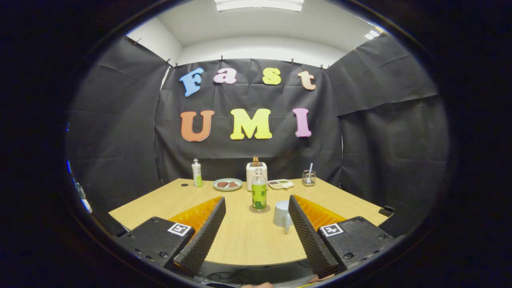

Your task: Take the bottle from table, then pour the juice into the cup, finally place the bottle on the coaster

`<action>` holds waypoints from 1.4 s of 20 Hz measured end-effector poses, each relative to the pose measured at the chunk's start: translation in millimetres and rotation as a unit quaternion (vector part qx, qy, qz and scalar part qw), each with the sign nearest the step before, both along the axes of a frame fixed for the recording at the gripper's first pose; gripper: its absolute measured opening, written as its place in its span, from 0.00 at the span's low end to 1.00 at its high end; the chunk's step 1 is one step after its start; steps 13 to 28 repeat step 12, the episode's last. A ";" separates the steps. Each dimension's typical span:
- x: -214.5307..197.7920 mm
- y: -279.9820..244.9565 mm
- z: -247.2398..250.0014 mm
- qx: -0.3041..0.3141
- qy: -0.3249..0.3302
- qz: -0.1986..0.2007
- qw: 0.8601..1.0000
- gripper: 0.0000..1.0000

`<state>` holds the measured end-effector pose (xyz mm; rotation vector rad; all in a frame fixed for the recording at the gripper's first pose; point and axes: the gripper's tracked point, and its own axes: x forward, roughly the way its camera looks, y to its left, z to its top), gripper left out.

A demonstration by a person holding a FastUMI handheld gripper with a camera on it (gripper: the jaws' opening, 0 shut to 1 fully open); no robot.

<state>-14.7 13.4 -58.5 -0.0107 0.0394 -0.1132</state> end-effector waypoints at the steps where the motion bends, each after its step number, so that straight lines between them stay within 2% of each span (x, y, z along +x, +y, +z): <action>1: 1.7 -1.1 -2.0 0.000 0.002 0.000 1.000 1.00; 28: 8.3 -3.9 -5.0 0.002 0.010 0.004 1.000 1.00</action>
